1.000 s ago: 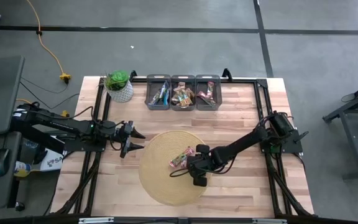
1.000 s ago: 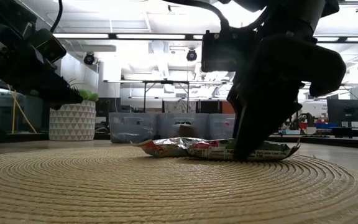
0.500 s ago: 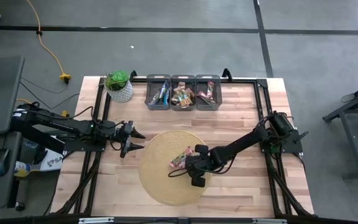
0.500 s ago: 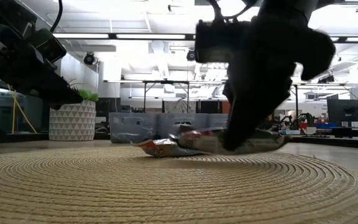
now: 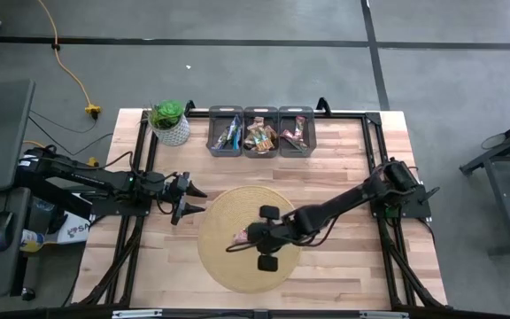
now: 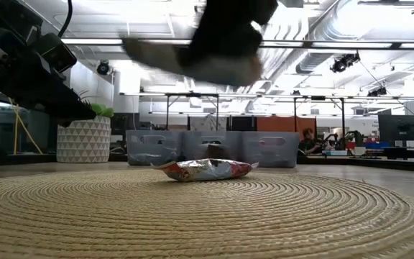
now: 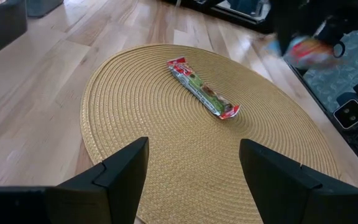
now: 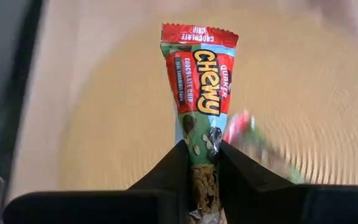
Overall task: Pick and place Granola Bars by type
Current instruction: Put the red granola bar into the right black bin
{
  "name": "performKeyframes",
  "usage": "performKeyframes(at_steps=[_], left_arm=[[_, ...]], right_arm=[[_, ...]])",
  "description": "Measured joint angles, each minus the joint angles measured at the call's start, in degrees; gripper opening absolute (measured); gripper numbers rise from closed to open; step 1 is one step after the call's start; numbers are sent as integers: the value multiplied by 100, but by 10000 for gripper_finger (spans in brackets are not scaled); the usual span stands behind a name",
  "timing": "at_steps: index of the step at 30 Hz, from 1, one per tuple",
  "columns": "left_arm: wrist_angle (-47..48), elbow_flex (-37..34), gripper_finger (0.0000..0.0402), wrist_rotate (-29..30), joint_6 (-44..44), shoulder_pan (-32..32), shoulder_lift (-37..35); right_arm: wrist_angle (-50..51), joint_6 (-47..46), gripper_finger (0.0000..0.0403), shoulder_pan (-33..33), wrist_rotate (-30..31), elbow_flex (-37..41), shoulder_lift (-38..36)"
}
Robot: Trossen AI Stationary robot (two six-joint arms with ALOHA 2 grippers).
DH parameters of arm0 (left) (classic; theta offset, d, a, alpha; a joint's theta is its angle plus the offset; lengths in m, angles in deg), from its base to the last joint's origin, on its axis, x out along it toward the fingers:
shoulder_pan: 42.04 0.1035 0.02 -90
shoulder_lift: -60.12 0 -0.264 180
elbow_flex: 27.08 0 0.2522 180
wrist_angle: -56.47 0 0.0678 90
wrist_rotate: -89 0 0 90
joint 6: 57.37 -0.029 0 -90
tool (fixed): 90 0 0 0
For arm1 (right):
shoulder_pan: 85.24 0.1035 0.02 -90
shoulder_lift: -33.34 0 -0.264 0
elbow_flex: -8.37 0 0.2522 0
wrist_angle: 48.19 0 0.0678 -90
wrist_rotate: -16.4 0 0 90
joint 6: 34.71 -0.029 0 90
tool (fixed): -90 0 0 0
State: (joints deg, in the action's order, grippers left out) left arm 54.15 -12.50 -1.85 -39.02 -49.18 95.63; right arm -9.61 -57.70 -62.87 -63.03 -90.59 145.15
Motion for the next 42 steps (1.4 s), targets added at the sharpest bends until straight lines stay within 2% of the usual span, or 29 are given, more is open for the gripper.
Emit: performKeyframes(at_steps=[7, 16, 25, 32, 37, 42], left_arm=[[0, -1, 248, -2, -1, -2, -2], [0, -1, 248, -1, 0, -1, -1], [0, 0, 248, 1, -2, -1, -2], [-1, 0, 248, -2, -1, 0, -1], [2, -2, 248, 1, 0, 0, 0], [-2, 0, 248, -2, -1, -2, -2]], right_arm=[[44, 593, 59, 2, 610, -1099, 0], [567, 1265, 59, -142, 1511, -2650, 0], [1596, 1566, 59, -823, 2365, -4004, 0], [2492, 1603, 59, -1583, 2612, -4982, 0], [2573, 1556, 59, -2098, 2557, -4658, -454], [3428, 1261, 59, -2493, 2434, -4620, -914]])
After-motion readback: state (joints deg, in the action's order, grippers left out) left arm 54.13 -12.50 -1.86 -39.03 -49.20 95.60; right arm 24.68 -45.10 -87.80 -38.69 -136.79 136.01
